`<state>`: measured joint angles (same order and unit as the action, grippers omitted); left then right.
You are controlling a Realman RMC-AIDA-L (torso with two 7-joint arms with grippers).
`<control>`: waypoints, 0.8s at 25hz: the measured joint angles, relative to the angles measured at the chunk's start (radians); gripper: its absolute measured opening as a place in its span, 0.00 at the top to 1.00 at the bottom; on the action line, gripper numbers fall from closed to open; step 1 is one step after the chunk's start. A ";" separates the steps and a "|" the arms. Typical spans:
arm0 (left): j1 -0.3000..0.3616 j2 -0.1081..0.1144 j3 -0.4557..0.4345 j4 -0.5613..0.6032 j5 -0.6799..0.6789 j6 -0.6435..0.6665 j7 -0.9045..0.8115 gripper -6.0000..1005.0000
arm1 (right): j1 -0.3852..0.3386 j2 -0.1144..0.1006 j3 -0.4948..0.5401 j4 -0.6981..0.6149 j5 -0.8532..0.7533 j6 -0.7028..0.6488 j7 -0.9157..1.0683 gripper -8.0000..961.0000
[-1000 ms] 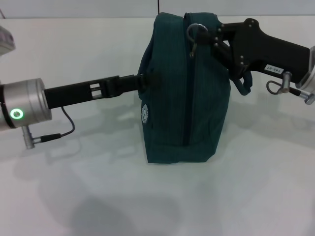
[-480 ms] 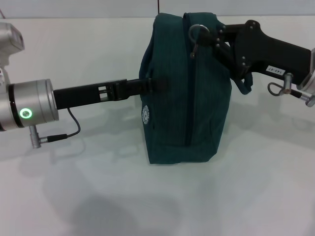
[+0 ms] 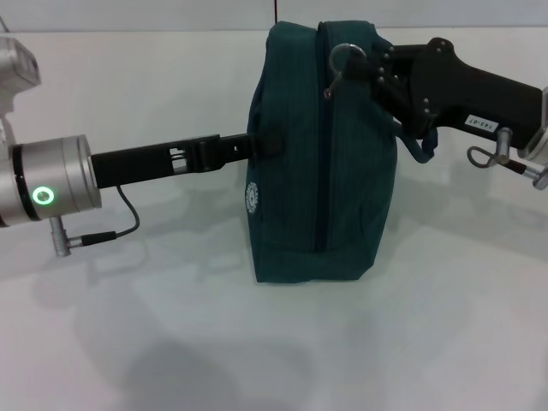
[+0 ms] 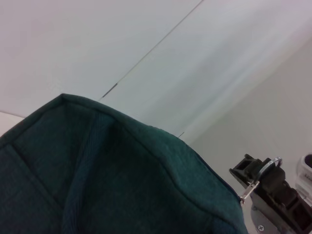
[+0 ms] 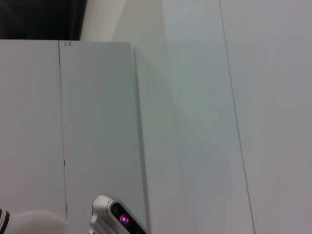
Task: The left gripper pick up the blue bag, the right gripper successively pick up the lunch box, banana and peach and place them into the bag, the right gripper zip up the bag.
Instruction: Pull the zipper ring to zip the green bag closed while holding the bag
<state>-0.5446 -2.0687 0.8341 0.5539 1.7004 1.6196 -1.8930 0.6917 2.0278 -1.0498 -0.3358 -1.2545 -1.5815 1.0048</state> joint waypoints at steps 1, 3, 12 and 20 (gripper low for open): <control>0.000 0.000 0.001 0.000 0.000 0.001 0.000 0.51 | 0.000 0.000 0.002 0.000 0.000 0.000 0.012 0.97; 0.000 -0.002 0.003 0.000 0.000 0.002 0.001 0.60 | 0.000 0.000 0.005 -0.004 0.001 0.000 0.027 0.97; -0.003 -0.003 0.021 0.000 0.006 0.006 0.011 0.82 | 0.001 -0.008 0.010 -0.010 0.069 0.036 0.186 0.96; -0.005 0.001 0.057 0.000 0.002 0.076 0.045 0.85 | 0.001 -0.010 0.011 -0.005 0.102 0.129 0.262 0.96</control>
<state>-0.5499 -2.0678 0.8912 0.5536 1.7028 1.6960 -1.8482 0.6923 2.0180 -1.0386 -0.3407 -1.1527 -1.4529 1.2669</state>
